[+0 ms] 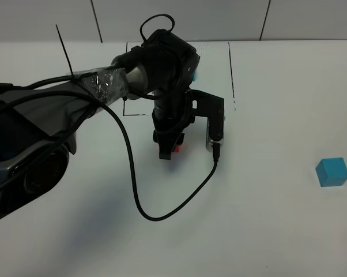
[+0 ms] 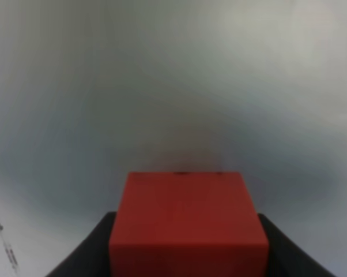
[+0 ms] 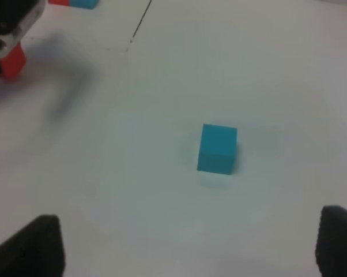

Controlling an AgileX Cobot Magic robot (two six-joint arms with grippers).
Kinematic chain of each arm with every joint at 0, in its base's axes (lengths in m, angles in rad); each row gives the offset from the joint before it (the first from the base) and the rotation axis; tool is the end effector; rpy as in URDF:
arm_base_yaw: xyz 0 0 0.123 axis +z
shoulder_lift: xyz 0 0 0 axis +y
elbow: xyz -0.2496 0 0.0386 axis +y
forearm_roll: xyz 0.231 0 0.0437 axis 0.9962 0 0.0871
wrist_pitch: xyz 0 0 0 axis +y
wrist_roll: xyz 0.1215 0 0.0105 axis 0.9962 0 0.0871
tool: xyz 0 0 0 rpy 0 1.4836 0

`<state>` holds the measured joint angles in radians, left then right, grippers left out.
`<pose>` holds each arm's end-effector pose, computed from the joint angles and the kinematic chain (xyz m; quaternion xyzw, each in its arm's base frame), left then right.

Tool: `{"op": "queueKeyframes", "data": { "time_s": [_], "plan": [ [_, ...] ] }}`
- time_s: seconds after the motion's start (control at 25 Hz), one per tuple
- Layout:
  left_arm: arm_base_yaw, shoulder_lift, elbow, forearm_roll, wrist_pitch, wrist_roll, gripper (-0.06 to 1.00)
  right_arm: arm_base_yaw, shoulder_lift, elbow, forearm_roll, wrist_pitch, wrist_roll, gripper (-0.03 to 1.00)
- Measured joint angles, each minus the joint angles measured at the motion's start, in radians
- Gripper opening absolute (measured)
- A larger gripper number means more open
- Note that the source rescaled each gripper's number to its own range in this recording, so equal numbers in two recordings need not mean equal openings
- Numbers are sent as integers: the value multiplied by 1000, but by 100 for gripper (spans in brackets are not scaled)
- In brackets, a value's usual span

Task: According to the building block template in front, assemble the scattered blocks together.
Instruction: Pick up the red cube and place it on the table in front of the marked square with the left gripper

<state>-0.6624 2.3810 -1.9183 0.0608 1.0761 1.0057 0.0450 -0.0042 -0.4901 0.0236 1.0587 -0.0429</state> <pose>0.3573 -0.2704 0.0822 0.7476 0.6609 0.0373 0.0540 0.0410 0.0044 0.2525 -0.0379 0.8533 0.0123 0.5199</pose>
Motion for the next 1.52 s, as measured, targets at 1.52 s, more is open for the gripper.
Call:
{"op": "queueKeyframes", "data": {
  "time_s": [1.52],
  "plan": [
    [-1,43,-8,9,17,-130,22,0,0,0,0,0,0,90]
  ]
}}
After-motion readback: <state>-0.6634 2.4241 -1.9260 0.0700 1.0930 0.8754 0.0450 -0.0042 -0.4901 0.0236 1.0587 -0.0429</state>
